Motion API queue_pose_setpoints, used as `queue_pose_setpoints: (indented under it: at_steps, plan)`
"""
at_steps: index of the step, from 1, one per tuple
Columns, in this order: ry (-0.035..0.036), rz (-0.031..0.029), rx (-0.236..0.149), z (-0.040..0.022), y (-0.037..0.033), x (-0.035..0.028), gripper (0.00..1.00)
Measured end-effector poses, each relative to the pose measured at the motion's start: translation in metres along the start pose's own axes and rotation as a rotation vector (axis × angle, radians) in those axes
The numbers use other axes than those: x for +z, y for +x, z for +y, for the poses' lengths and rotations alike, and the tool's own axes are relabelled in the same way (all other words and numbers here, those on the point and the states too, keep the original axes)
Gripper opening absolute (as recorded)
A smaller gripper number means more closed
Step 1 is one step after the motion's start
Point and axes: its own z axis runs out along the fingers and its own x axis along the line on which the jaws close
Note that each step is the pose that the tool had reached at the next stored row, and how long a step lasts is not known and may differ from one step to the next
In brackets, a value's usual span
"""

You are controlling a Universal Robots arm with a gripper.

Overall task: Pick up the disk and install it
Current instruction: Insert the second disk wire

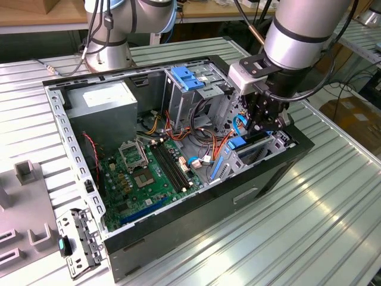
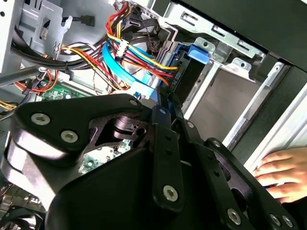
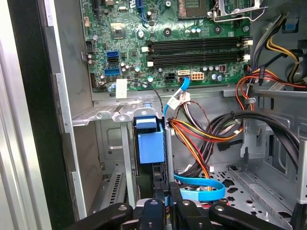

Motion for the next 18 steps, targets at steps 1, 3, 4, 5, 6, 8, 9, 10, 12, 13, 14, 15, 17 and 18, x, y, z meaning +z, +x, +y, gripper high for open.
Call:
queue_pose_setpoints:
  at_steps: [1,3,4,5,6,8,9,10,12,13,14,15,17,18]
  plan:
    - [0.0,0.0002,0.0,0.0001,0.0001,0.0005,0.16]
    - [-0.0001,0.0008,0.0,0.0003,0.0007,0.0018,0.16]
    - [-0.0001,0.0005,0.0,0.0003,0.0008,0.0022,0.16]
    - [-0.0001,-0.0001,0.0,0.0003,0.0009,0.0026,0.16]
    - [-0.0004,-0.0001,0.0,0.0003,0.0009,0.0026,0.16]
    - [-0.0008,-0.0002,0.0,0.0003,0.0009,0.0026,0.16]
    - [-0.0011,-0.0003,0.0,0.0002,0.0009,0.0024,0.16]
    - [-0.0016,-0.0005,0.0,0.0,0.0008,0.0019,0.16]
    - [-0.0025,-0.0004,0.0,-0.0005,0.0007,0.0004,0.16]
    - [-0.0029,-0.0001,0.0,-0.0008,0.0007,-0.0004,0.16]
    - [-0.0032,-0.0001,0.0,-0.001,0.0007,-0.0007,0.16]
    - [-0.0032,0.0,0.0,-0.0011,0.0007,-0.0009,0.16]
    - [-0.0037,0.0001,0.0,-0.0033,0.0003,-0.0043,0.16]
    - [-0.0037,0.0001,0.0,-0.0033,0.0003,-0.0043,0.16]
